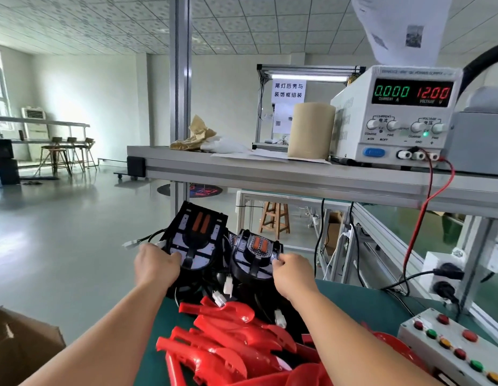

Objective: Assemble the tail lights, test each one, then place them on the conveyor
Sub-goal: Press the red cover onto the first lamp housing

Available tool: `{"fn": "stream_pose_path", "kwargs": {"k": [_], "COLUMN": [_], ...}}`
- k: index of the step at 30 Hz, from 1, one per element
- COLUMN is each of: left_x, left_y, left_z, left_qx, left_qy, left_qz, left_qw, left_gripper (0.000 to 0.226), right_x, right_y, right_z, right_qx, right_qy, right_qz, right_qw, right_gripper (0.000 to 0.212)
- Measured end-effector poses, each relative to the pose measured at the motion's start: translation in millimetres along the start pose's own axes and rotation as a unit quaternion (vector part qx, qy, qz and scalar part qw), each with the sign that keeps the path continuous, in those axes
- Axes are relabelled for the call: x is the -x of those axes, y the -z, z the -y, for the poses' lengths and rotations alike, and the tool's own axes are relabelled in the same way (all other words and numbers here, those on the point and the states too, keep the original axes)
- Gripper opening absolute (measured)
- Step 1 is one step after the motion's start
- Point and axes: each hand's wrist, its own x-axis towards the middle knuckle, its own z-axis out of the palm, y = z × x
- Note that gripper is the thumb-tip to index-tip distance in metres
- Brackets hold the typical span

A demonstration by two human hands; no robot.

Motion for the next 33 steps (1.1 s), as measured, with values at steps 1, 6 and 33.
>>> {"fn": "stream_pose_path", "kwargs": {"k": [1,6,33], "left_x": [0,8,181], "left_y": [3,20,42], "left_z": [-3,-22,11], "left_qx": [0.005,0.05,0.471], "left_qy": [-0.009,-0.034,0.253], "left_qz": [-0.002,0.008,0.294], "left_qw": [1.0,0.998,0.793], "left_gripper": [0.022,0.011,0.06], "right_x": [2,8,111], "right_y": [-1,-1,46], "right_z": [0,4,-22], "right_qx": [-0.006,0.009,-0.577], "right_qy": [0.003,0.009,0.019], "right_qz": [-0.007,-0.003,0.126], "right_qw": [1.0,1.0,0.807], "right_gripper": [0.034,0.042,0.041]}}
